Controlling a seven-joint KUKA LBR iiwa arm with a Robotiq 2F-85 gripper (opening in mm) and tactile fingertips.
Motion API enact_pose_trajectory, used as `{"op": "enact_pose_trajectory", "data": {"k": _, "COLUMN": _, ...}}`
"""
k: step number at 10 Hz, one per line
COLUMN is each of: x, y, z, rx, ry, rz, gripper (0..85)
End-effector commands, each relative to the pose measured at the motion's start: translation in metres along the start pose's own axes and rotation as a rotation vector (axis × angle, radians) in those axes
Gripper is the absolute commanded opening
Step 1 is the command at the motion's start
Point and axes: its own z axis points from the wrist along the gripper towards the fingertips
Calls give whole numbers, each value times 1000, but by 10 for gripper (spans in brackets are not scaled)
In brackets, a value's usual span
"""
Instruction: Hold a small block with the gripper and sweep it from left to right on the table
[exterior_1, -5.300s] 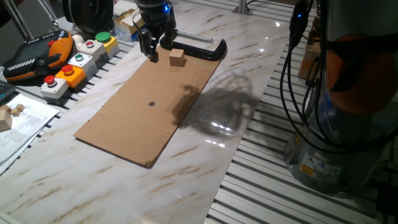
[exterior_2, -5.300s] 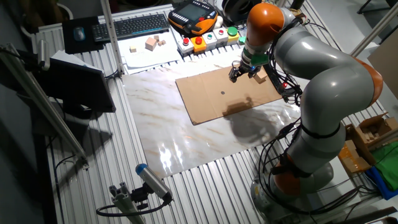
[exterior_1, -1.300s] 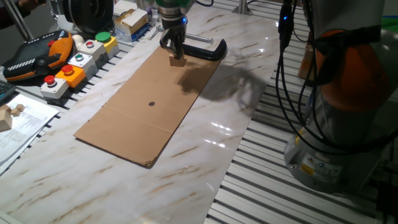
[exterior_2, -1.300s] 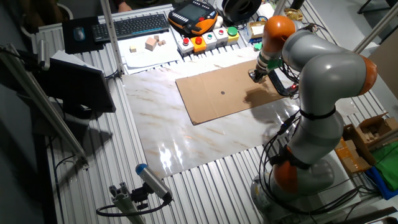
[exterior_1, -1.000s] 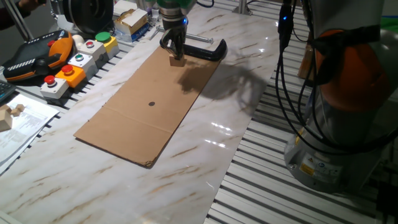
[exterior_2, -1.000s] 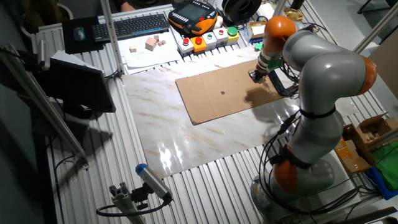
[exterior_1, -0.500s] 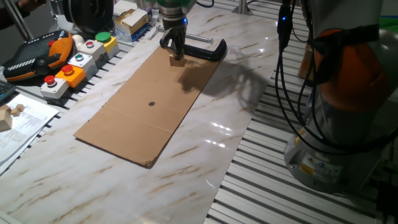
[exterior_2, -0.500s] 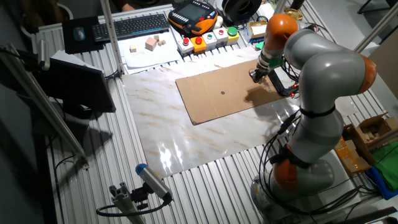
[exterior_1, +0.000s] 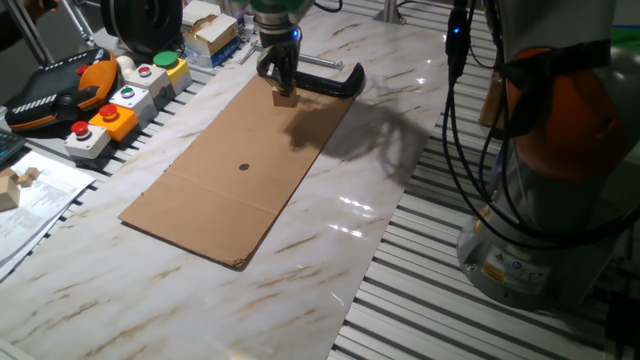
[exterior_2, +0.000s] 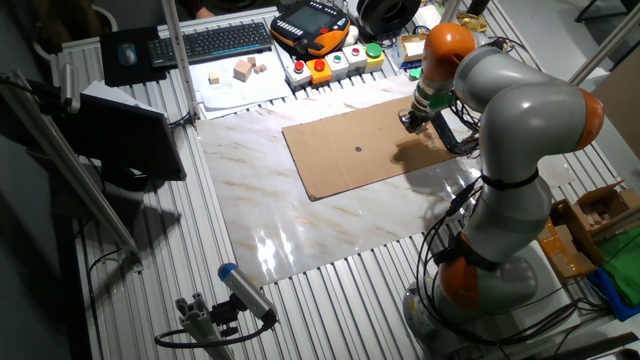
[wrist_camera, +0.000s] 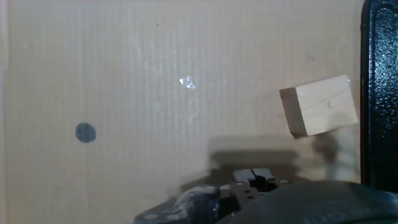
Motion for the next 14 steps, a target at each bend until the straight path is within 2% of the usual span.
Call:
{"op": "enact_pose_trajectory", "data": {"k": 1, "x": 0, "y": 0, "z": 0, "rx": 6, "ry": -6, "rz": -5, "gripper": 7}}
{"op": "enact_pose_trajectory", "data": {"k": 4, "x": 0, "y": 0, "z": 0, "rx": -41, "ry": -20, "rz": -26, "gripper": 7}}
{"op": "enact_pose_trajectory", "data": {"k": 7, "x": -6, "y": -11, "z": -2, "rx": -47, "ry": -20, "rz": -44, "gripper": 7}}
{"op": "enact_pose_trajectory", "data": {"k": 10, "x": -11, "y": -14, "z": 2, "rx": -48, "ry": -33, "rz": -45, "gripper": 7}}
{"op": "enact_pose_trajectory", "data": {"k": 14, "x": -24, "y": -31, "z": 6, "rx": -29, "ry": -38, "rz": -47, "gripper": 7}}
